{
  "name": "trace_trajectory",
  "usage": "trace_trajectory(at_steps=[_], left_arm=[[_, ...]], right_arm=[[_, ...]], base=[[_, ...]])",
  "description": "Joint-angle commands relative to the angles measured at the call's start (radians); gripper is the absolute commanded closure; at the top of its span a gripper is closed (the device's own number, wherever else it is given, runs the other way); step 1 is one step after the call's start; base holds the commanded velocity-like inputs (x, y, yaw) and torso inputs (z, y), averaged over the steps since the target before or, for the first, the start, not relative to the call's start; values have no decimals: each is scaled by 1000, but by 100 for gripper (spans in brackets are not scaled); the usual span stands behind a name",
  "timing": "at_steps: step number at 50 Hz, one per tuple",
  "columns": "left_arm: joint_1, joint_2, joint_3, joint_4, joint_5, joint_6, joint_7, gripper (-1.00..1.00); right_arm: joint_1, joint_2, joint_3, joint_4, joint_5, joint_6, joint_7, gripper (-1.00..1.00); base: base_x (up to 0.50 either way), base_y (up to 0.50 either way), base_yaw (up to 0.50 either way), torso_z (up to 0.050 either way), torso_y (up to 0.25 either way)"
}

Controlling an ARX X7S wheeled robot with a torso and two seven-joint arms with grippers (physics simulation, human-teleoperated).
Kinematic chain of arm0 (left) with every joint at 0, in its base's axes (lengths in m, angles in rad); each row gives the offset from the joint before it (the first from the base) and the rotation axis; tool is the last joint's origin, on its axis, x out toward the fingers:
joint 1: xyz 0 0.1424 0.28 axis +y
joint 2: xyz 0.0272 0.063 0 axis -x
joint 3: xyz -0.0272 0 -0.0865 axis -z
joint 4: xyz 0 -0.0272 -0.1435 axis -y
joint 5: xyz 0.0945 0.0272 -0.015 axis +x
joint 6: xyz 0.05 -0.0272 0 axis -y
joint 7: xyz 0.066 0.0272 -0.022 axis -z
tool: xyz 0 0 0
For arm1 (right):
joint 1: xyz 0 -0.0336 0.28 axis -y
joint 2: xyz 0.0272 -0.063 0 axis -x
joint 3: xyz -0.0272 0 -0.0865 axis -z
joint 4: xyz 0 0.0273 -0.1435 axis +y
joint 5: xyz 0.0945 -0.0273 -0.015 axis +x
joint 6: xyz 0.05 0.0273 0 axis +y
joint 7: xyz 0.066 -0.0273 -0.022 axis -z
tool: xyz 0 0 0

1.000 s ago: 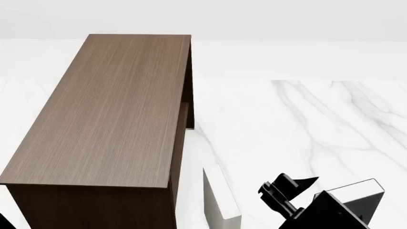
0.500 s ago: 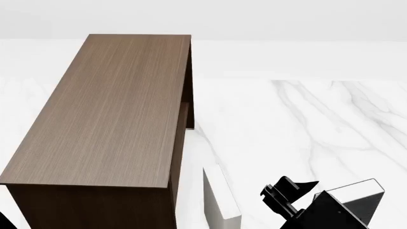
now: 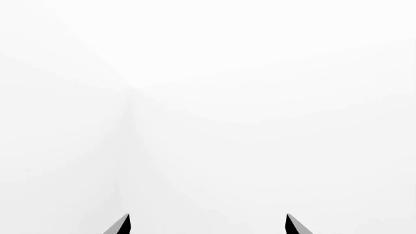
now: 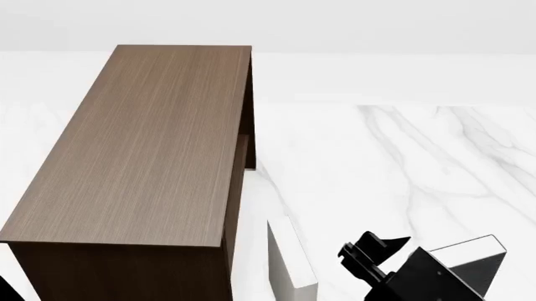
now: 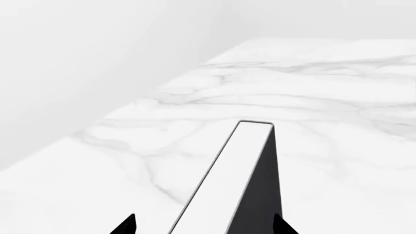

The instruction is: Pick up the book in the middle and place it on the cabinet shelf.

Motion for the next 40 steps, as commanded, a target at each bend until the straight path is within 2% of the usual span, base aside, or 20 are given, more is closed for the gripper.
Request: trace_trajectory(at_steps=[1,40], left_arm=[[-2,15,-17,-14,16,24,17,-100],[-1,2,-5,-13,16,20,3,-100]], right_arm=[[20,-21,17,71,-16,-35,-29,-100],[23,-28,-40,184,-8,-75,-55,-100]], base=[[0,0,0,0,0],[0,0,0,0,0]])
